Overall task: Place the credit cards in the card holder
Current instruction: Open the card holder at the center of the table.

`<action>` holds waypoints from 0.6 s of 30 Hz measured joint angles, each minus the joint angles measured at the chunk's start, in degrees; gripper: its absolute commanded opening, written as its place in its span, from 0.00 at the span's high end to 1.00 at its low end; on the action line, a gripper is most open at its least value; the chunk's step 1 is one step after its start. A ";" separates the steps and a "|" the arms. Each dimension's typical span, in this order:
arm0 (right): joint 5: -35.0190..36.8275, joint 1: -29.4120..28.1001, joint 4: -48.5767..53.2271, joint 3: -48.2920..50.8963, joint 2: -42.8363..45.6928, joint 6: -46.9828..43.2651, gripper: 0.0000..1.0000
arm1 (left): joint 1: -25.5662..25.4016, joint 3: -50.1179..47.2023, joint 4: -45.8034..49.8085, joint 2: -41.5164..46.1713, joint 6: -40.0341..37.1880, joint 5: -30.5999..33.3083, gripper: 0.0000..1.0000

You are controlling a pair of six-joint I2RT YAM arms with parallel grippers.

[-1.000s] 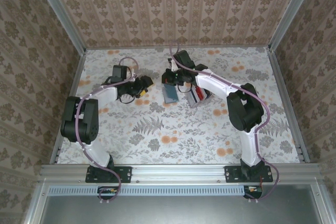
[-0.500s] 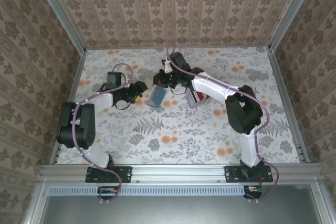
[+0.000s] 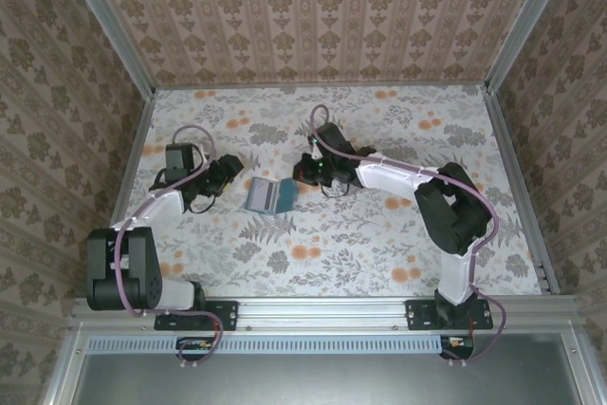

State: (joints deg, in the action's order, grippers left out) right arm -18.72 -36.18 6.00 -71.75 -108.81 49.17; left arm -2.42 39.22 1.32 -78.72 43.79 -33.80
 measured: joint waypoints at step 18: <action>3.13 2.69 1.14 0.35 0.00 -3.69 1.00 | -4.98 0.98 -0.52 -7.19 -0.52 -3.80 0.39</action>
State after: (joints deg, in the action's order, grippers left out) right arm -15.59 -33.50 7.14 -71.40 -108.81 45.47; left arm -7.40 40.21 0.80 -85.91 43.27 -37.60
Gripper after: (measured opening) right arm 0.050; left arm 0.612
